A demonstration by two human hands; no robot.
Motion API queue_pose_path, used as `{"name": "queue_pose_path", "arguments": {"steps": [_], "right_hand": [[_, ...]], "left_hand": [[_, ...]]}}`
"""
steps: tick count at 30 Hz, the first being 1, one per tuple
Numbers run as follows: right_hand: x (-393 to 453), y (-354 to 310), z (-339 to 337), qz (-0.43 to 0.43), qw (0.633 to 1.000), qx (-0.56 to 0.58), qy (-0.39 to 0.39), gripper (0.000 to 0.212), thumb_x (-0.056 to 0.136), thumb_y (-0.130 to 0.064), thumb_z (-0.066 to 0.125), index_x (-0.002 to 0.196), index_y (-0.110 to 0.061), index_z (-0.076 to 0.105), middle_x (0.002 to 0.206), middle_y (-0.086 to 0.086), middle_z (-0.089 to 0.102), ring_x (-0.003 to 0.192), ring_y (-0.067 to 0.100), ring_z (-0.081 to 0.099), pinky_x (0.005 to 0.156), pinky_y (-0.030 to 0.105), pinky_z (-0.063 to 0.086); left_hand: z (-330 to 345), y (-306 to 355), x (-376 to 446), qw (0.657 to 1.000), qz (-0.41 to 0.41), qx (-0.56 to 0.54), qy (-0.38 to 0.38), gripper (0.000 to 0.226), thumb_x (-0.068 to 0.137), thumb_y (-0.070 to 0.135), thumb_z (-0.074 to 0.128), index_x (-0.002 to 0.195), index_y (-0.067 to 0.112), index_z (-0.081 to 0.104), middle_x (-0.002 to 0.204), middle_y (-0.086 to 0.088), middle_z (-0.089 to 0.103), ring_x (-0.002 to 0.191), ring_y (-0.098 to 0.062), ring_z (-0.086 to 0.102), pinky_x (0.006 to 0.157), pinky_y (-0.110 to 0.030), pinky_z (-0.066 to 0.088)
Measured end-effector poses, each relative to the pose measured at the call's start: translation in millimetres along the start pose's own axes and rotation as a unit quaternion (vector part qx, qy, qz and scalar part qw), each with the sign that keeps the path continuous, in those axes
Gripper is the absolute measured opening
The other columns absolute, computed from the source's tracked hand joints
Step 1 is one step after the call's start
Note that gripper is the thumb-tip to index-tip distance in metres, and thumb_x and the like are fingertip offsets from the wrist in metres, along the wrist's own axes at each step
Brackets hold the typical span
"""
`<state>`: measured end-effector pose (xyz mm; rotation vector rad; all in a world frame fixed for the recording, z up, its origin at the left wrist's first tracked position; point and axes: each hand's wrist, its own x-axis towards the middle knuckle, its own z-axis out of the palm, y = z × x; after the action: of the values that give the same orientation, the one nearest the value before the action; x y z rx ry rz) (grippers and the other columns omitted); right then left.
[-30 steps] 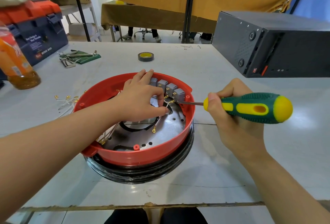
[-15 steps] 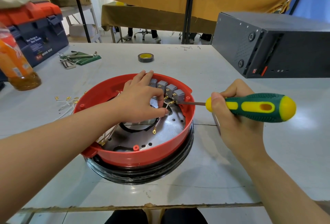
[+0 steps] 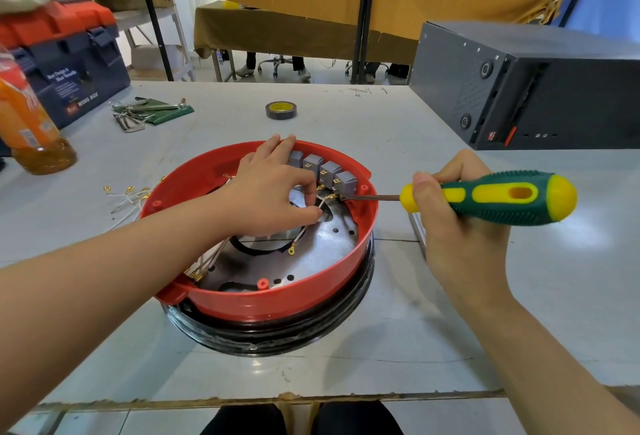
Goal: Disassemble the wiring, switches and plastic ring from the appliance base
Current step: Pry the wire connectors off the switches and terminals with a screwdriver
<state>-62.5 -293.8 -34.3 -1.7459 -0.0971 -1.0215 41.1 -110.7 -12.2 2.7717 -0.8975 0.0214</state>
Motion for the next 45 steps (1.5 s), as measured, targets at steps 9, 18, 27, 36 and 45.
{"name": "queue_pose_path", "arguments": {"steps": [9, 18, 27, 36, 45], "right_hand": [[0, 2, 0, 0.011, 1.000, 0.016, 0.006, 0.028, 0.085, -0.018, 0.057, 0.064, -0.020, 0.038, 0.058, -0.002, 0.054, 0.057, -0.001, 0.048, 0.060, 0.009, 0.037], [1, 3, 2, 0.032, 0.999, 0.027, 0.016, 0.028, 0.085, -0.019, 0.056, 0.065, -0.019, 0.036, 0.052, -0.015, 0.048, 0.054, 0.002, 0.046, 0.057, 0.015, 0.038], [-5, -1, 0, 0.011, 1.000, -0.003, -0.013, 0.027, 0.086, -0.021, 0.057, 0.067, -0.016, 0.039, 0.056, 0.000, 0.048, 0.055, 0.004, 0.047, 0.057, 0.010, 0.037], [8, -3, -6, -0.022, 0.995, -0.028, -0.088, 0.026, 0.085, -0.020, 0.059, 0.072, 0.000, 0.051, 0.071, 0.001, 0.056, 0.061, 0.007, 0.052, 0.058, 0.008, 0.037], [24, 0, -5, -0.005, 0.994, -0.010, -0.109, 0.024, 0.086, -0.019, 0.057, 0.071, -0.003, 0.047, 0.067, 0.007, 0.057, 0.067, 0.021, 0.056, 0.064, 0.027, 0.046]], "left_hand": [[0, 0, 1, 1.000, 0.001, 0.004, 0.004, 0.010, 0.081, 0.047, 0.061, 0.083, 0.038, 0.057, 0.160, -0.009, 0.002, 0.147, -0.025, -0.003, 0.116, -0.045, 0.008], [0, -1, 1, 1.000, 0.004, 0.008, 0.008, 0.010, 0.081, 0.047, 0.061, 0.084, 0.038, 0.056, 0.159, -0.012, 0.003, 0.147, -0.027, -0.002, 0.116, -0.044, 0.010], [1, -2, 2, 1.000, 0.004, 0.008, 0.004, 0.008, 0.082, 0.046, 0.060, 0.084, 0.040, 0.057, 0.160, -0.011, 0.002, 0.147, -0.026, -0.003, 0.116, -0.047, 0.008], [1, -2, 2, 1.000, 0.001, 0.001, 0.006, 0.013, 0.081, 0.048, 0.062, 0.087, 0.037, 0.059, 0.160, -0.010, 0.002, 0.147, -0.025, -0.004, 0.116, -0.046, 0.007], [1, -3, 1, 1.000, 0.003, -0.001, 0.006, 0.017, 0.081, 0.050, 0.062, 0.091, 0.037, 0.059, 0.160, -0.009, 0.001, 0.147, -0.023, -0.006, 0.116, -0.045, 0.005]]}}
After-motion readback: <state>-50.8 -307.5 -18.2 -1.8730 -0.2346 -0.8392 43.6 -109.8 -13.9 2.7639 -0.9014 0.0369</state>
